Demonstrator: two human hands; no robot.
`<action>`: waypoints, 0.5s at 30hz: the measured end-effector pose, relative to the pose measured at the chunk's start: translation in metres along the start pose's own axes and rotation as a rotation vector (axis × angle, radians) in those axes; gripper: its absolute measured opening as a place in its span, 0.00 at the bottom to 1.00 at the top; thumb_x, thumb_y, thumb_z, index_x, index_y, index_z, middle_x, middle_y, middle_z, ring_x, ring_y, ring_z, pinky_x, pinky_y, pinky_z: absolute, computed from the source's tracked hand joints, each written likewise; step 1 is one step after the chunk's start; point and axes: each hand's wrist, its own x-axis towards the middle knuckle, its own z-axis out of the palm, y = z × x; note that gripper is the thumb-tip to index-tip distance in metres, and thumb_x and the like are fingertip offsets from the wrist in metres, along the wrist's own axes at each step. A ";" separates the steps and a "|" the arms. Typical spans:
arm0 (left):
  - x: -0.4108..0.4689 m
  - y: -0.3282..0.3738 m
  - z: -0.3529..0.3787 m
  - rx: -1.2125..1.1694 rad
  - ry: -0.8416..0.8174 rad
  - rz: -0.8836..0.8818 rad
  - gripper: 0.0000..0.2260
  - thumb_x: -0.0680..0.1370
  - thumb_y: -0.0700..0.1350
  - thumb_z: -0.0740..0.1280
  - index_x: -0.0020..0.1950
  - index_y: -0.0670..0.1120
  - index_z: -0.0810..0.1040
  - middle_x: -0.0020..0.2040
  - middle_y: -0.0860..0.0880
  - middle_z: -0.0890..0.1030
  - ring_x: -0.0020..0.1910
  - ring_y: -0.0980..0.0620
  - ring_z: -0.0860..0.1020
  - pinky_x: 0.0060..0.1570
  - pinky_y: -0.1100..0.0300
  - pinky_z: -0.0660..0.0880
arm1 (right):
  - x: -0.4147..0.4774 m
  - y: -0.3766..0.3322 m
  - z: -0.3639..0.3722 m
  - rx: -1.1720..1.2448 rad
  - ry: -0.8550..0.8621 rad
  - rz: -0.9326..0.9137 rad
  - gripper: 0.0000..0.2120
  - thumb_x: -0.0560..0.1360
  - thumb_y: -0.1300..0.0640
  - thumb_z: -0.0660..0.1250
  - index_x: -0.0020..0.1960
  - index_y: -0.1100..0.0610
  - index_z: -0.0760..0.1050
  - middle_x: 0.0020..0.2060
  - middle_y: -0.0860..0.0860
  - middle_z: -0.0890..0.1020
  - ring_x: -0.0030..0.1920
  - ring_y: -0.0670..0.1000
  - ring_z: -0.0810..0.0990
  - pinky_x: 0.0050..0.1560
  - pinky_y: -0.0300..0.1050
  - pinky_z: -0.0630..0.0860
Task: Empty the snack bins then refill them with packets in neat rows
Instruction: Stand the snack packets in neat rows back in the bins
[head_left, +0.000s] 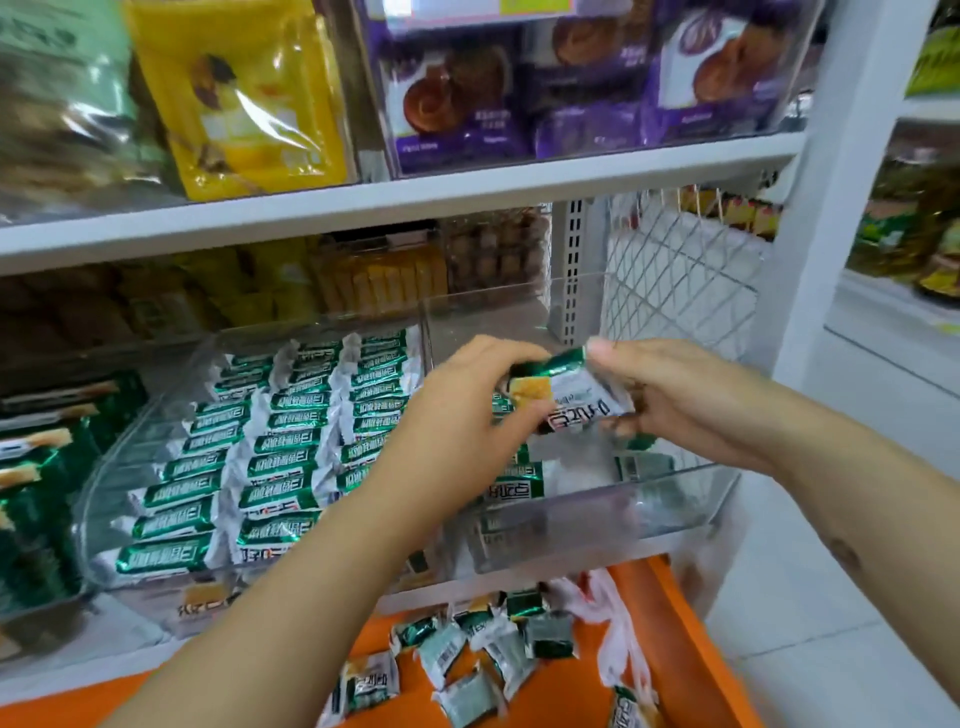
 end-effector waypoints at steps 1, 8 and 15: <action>0.003 0.002 0.001 -0.097 0.051 -0.067 0.10 0.76 0.49 0.70 0.53 0.60 0.73 0.47 0.66 0.73 0.45 0.72 0.72 0.47 0.78 0.66 | 0.000 0.001 -0.001 0.004 0.014 -0.047 0.19 0.68 0.49 0.68 0.55 0.57 0.79 0.43 0.50 0.84 0.40 0.45 0.78 0.41 0.38 0.74; 0.011 -0.001 -0.004 -0.243 -0.050 -0.226 0.03 0.74 0.48 0.71 0.44 0.54 0.78 0.40 0.59 0.80 0.36 0.64 0.77 0.39 0.70 0.71 | 0.014 0.029 -0.008 0.043 0.207 -0.090 0.15 0.73 0.68 0.68 0.56 0.55 0.75 0.51 0.55 0.82 0.48 0.54 0.83 0.50 0.51 0.81; -0.007 -0.035 -0.014 0.065 -0.058 -0.161 0.04 0.78 0.48 0.67 0.50 0.57 0.75 0.48 0.67 0.73 0.44 0.69 0.70 0.47 0.72 0.65 | 0.028 0.041 -0.008 -0.885 0.010 -0.158 0.18 0.72 0.57 0.72 0.61 0.49 0.77 0.50 0.41 0.78 0.44 0.36 0.74 0.43 0.25 0.69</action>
